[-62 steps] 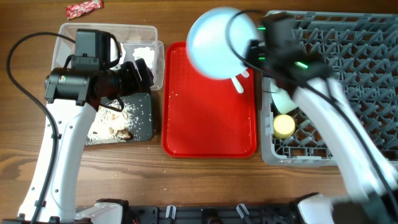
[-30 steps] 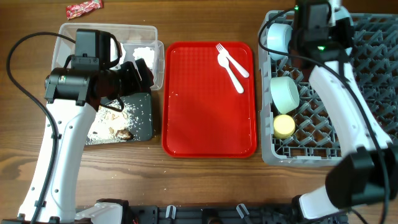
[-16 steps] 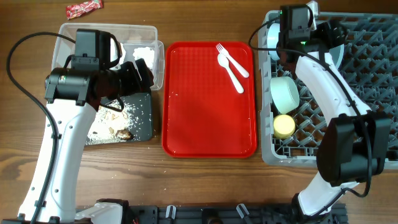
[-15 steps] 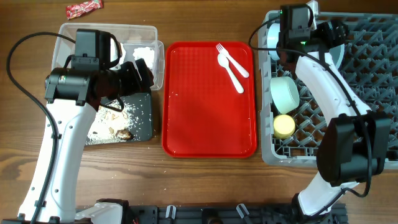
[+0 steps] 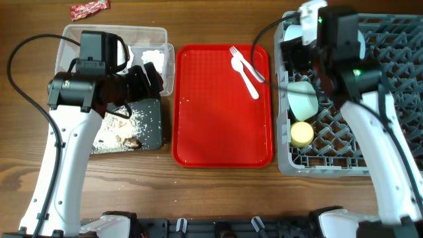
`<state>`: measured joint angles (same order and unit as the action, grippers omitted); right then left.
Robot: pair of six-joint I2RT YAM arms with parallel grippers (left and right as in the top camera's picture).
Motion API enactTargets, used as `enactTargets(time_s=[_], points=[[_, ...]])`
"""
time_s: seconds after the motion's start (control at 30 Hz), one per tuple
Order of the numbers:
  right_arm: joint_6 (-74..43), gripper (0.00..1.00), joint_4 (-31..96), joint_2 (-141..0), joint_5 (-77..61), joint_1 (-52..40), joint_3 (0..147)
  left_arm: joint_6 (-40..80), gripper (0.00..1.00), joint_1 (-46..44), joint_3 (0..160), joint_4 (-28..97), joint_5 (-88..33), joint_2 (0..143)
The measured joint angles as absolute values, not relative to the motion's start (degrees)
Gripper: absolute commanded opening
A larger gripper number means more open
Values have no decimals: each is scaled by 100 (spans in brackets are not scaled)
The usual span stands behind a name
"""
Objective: Sort waste into correct bins and load items into the dishwasher rack
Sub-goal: 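Lift light blue plate and stand it upright in dish rack, then grasp white spoon on red tray with right gripper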
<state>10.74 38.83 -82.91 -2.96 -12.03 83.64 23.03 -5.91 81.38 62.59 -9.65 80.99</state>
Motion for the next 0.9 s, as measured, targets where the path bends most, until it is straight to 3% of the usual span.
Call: enactTargets(time_s=[0.1,0.27,0.63,0.9], points=[[556,100,3518,-8235,-1820,-1240,8372,2303,100,-591,8138,6261,-965,8099],[-102,96,3105,-8656,-2661,-1293,8372,2303,100,-591,8138,6261,-965,8099],[-646,72,3301,-10440,-676,-2003,8372,2303,100,-591,8138,6259,-965,8099],[-768,56,3299,-11520,-56,-2058,8372,2303,100,-591,8138,6261,-965,8099]])
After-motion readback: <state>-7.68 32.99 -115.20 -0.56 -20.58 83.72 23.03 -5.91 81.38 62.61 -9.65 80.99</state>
